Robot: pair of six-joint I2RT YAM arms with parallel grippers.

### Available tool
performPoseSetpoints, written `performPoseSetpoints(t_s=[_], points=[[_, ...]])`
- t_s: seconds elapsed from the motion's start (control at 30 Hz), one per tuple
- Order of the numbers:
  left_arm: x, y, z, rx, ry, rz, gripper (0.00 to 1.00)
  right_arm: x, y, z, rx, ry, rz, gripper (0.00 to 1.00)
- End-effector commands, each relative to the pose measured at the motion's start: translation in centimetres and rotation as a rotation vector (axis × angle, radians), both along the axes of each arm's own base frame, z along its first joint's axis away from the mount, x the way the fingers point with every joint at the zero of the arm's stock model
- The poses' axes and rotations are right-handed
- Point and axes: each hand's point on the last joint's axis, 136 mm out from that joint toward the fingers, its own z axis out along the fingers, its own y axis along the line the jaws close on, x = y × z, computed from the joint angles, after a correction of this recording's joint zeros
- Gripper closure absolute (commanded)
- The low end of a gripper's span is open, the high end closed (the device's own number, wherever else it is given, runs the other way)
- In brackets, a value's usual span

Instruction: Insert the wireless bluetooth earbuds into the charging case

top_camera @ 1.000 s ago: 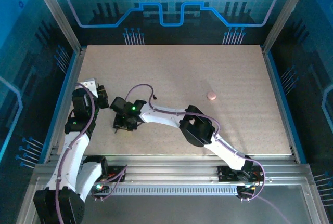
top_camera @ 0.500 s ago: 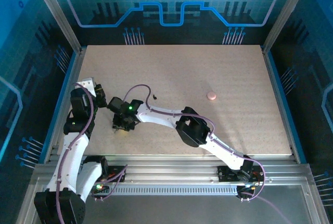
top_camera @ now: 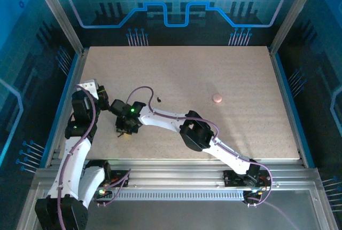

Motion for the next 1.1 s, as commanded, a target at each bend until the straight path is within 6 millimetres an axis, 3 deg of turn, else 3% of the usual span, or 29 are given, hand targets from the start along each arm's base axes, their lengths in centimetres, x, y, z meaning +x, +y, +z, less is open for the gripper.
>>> performPoseSetpoints(t_s=[0.0,0.33,0.47,0.53,0.87,1.07], points=[[0.0,-0.5,1.4,-0.006,-0.033,-0.024,0.94,-1.2,-0.8,-0.7,-0.043,-0.005,0.03,0.8],[0.1,-0.8,1.1,-0.017,-0.026,-0.04,0.94,0.5,-5.3,1.5,-0.073,-0.058,-0.008,0.85],[0.2,-1.0,1.0,-0.021,-0.023,-0.05,0.94,0.9,-7.5,1.2,-0.105,-0.062,-0.017,0.85],[0.3,-1.1,0.9,-0.026,-0.02,-0.058,0.94,1.3,-8.7,2.4,-0.103,-0.079,-0.019,0.85],[0.7,-1.8,0.5,-0.051,-0.009,-0.094,0.94,2.7,-18.0,1.7,-0.221,-0.088,0.007,0.84],[0.7,-2.3,0.5,-0.06,-0.007,-0.118,0.95,2.9,-21.8,1.2,-0.247,-0.062,0.109,0.83]])
